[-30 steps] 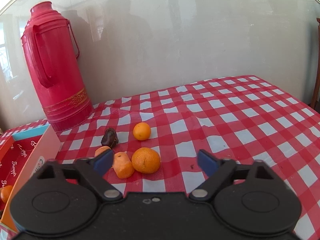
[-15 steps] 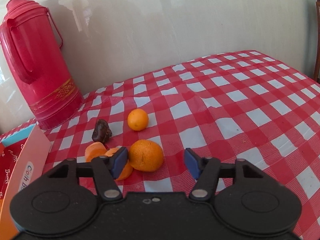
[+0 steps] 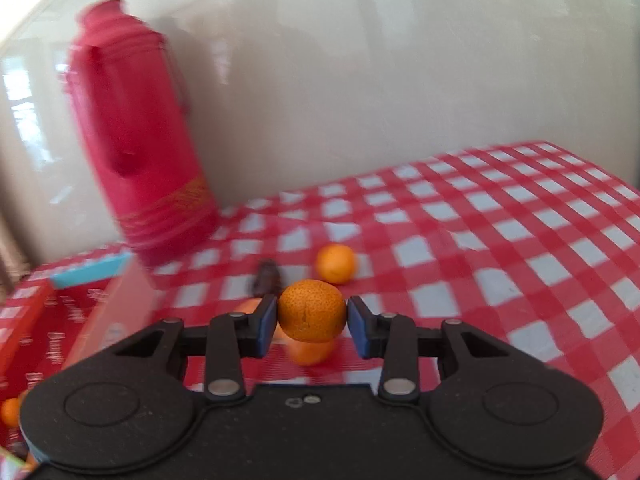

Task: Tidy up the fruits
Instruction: 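Close the right tool on the large orange beside the carrot chunks, then carry the orange with the right tool into the box and open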

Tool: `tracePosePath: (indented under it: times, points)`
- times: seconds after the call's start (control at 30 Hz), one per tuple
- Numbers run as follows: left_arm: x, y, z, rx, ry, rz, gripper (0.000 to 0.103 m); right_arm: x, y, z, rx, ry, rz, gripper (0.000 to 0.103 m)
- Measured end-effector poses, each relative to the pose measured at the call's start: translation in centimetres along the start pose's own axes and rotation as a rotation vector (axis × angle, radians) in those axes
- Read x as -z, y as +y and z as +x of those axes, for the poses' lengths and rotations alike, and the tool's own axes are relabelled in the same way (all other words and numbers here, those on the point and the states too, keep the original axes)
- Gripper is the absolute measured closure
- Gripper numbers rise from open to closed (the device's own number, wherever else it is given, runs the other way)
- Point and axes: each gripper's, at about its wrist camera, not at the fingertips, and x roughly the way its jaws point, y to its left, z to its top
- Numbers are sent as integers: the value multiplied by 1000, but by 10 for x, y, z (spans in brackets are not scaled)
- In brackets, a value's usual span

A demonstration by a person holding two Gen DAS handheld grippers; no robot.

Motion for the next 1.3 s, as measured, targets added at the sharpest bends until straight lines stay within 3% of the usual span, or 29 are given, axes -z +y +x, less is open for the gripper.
tracePosePath:
  times: [0.17,0.37,0.6,0.9,1.0,1.1,1.17,1.2,1.3]
  points:
    - [0,5,3,-11,14,-25,0,6,37,-21,-147,-52,-115,73]
    - [1,6,5,-22,21,-22,0,18,82,-37,-350,-51,-227,73]
    - [2,9,8,-30,23,-8,0,36,124,-40,-466,12,-328,73]
    - [3,10,9,-38,20,2,0,53,157,-40,-521,39,-424,68]
    - [3,8,9,-33,18,5,0,54,155,-46,-517,17,-431,48]
    - [4,3,7,-23,14,13,0,43,143,-54,-499,-36,-389,41]
    - [5,-1,5,-17,9,25,0,36,133,-58,-473,-65,-349,30]
    - [5,-3,4,-12,7,30,0,33,128,-59,-452,-80,-332,23]
    - [6,-9,-1,0,-2,40,0,25,112,-65,-379,-126,-307,17]
